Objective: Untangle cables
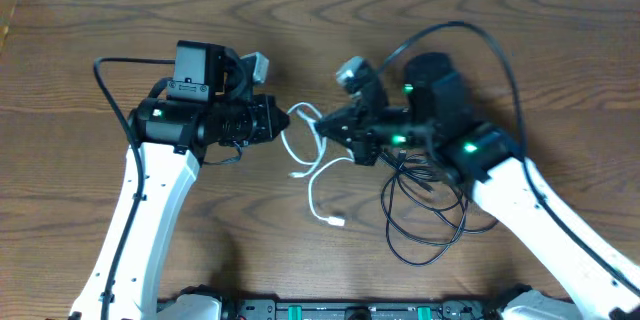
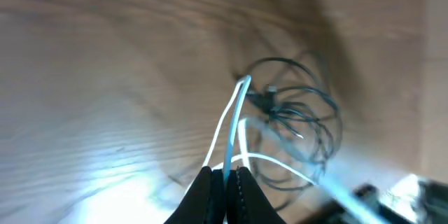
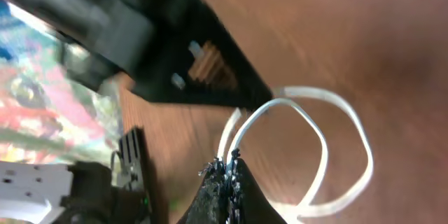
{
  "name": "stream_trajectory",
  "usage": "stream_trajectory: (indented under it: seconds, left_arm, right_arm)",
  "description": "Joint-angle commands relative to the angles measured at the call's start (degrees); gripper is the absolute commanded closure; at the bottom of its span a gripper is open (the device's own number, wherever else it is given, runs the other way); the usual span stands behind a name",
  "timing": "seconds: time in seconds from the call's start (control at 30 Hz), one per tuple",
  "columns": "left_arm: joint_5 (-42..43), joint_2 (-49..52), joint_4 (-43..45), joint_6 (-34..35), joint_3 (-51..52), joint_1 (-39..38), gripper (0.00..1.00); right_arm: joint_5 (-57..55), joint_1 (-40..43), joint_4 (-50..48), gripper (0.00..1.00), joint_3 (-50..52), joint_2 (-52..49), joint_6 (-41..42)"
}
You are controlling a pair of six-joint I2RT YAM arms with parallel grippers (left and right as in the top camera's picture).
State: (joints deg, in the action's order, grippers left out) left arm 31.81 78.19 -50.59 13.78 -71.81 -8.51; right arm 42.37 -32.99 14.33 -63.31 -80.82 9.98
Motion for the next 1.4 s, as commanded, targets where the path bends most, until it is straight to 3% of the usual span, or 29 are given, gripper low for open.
stream_trajectory:
  seconds: [0.0, 0.1, 0.17, 0.2, 0.37, 0.6, 0.87, 1.07, 1.2, 1.37]
  left_arm:
    - [-5.7, 0.1, -0.2, 2.0, 0.5, 0.9, 0.83]
    - [-8.0, 0.1, -0.1, 2.0, 0.5, 0.9, 0.57]
    - [-10.0, 0.1, -0.2, 2.0, 0.5, 0.9, 0.15]
    - [-10.7, 0.1, -0.2, 2.0, 0.5, 0.9, 0.11]
    - [-13.7, 0.1, 0.1, 2.2, 0.5, 0.9, 0.10]
    - [-22.9, -0.1, 0.1, 10.4, 0.5, 4.6, 0.09]
    - [-20.3, -0.1, -1.3, 14.8, 0.5, 17.0, 0.09]
    - [-18.9, -0.1, -3.1, 14.8, 0.5, 20.7, 0.09]
    - [-18.9, -0.1, -3.0, 14.8, 0.5, 20.7, 0.09]
    - [-18.9, -0.1, -3.0, 14.8, 0.5, 20.7, 0.08]
  right_arm:
    - [-0.4, -0.5, 0.0, 0.99, -0.3, -2.7, -0.2]
    - [-0.4, -0.4, 0.0, 0.99, -0.3, -4.5, -0.2]
    - [-0.4, -0.7, 0.4, 0.99, -0.3, -5.2, -0.2]
    - [-0.5, -0.9, 0.6, 0.99, -0.3, -5.6, -0.2]
    - [-5.8, -2.6, 1.5, 0.99, -0.3, -7.6, -0.3]
    - [-14.4, -8.2, 2.2, 0.99, -0.3, -11.0, -1.6]
    - [-21.6, -12.5, 7.3, 0.96, -0.3, -15.6, -5.0]
    - [-25.1, -12.9, 10.6, 0.94, -0.3, -18.7, -4.9]
    - [-25.9, -12.9, 10.8, 0.72, -0.3, -20.1, -2.9]
    - [-29.1, -12.9, 11.4, 0.24, -0.3, -21.2, 2.7]
